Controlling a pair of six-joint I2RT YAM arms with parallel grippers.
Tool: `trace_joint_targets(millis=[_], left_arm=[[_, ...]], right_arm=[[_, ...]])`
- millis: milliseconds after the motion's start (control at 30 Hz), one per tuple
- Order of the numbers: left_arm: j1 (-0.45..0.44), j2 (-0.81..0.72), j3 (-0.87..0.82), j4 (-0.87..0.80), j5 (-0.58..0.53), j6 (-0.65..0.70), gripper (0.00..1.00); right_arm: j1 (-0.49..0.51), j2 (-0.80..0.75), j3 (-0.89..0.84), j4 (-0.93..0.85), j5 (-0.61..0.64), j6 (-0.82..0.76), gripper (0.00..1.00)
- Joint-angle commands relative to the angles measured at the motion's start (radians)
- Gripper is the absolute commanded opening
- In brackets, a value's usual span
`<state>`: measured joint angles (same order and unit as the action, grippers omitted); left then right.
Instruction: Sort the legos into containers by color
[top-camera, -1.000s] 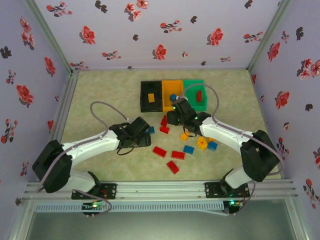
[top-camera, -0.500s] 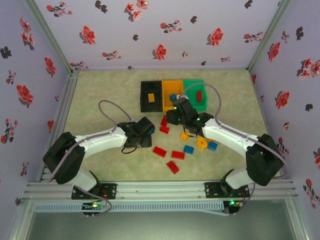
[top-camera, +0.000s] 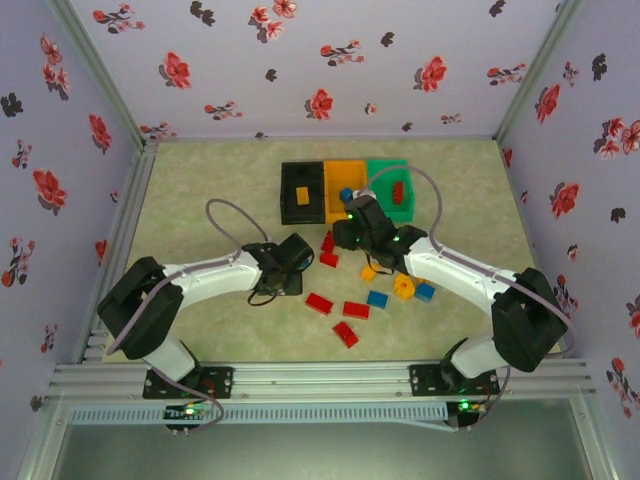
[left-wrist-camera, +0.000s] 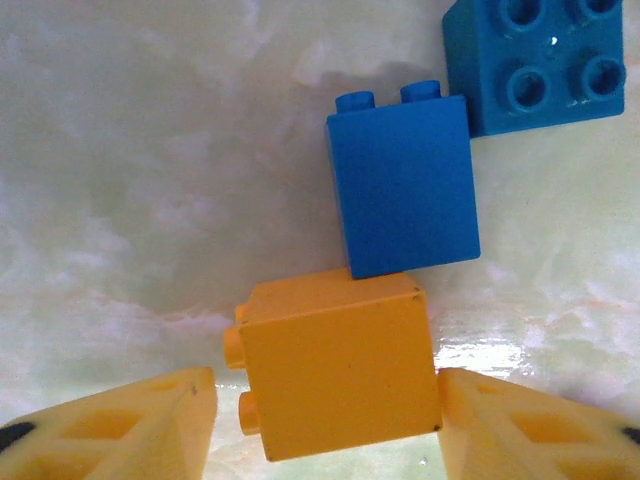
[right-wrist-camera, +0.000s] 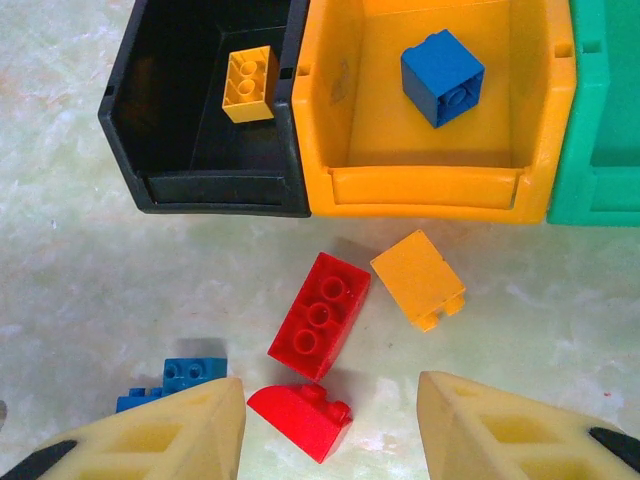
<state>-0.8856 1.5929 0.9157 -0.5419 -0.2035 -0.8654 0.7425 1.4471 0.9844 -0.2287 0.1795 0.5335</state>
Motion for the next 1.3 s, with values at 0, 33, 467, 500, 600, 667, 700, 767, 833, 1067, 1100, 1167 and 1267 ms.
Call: trace_joint_targets(millis=[0,33,467,500,600,667,700,767,833,1067,1100,1167,1267], left_arm=[[-0.005,0.021,0.027,0.005,-0.025,0.012,0.55],[-0.004,0.024,0.027,0.005,-0.025,0.013,0.52],[-0.004,-0.098,0.127,-0.174,-0.100,0.078,0.39],[-0.003,-0.109,0.136,-0.183,-0.105,0.083,0.39],[0.008,-0.129,0.157,-0.187,-0.107,0.102,0.39],[0.017,-0.128,0.180,-0.185,-0.111,0.124,0.38],[0.023,-0.122,0.196,-0.184,-0.117,0.138,0.38],[0.038,-0.108,0.230,-0.173,-0.136,0.175,0.38],[0.064,-0.083,0.261,-0.144,-0.157,0.222,0.38],[0.180,0.099,0.434,-0.022,-0.150,0.374,0.36],[0.194,0.130,0.468,-0.010,-0.145,0.394,0.36],[0.217,0.190,0.530,0.014,-0.130,0.421,0.35],[0.253,0.293,0.645,0.022,-0.098,0.447,0.35]], right_arm=[[0.008,-0.022,-0.009,-0.006,0.027,0.012,0.49],[0.008,-0.024,-0.007,-0.006,0.026,0.011,0.49],[0.008,-0.045,-0.015,-0.013,0.051,-0.005,0.48],[0.009,-0.051,-0.015,-0.025,0.069,-0.012,0.48],[0.009,-0.073,-0.015,-0.048,0.102,-0.030,0.48],[0.009,-0.090,-0.015,-0.057,0.110,-0.037,0.48],[0.009,-0.098,-0.017,-0.061,0.112,-0.037,0.48],[0.009,-0.110,-0.019,-0.062,0.112,-0.037,0.48],[0.008,-0.121,-0.022,-0.068,0.112,-0.036,0.48],[0.009,-0.151,-0.027,-0.094,0.120,-0.044,0.48],[0.009,-0.154,-0.028,-0.100,0.120,-0.044,0.48],[0.009,-0.164,-0.038,-0.102,0.117,-0.040,0.48],[0.009,-0.182,-0.059,-0.102,0.113,-0.030,0.48]])
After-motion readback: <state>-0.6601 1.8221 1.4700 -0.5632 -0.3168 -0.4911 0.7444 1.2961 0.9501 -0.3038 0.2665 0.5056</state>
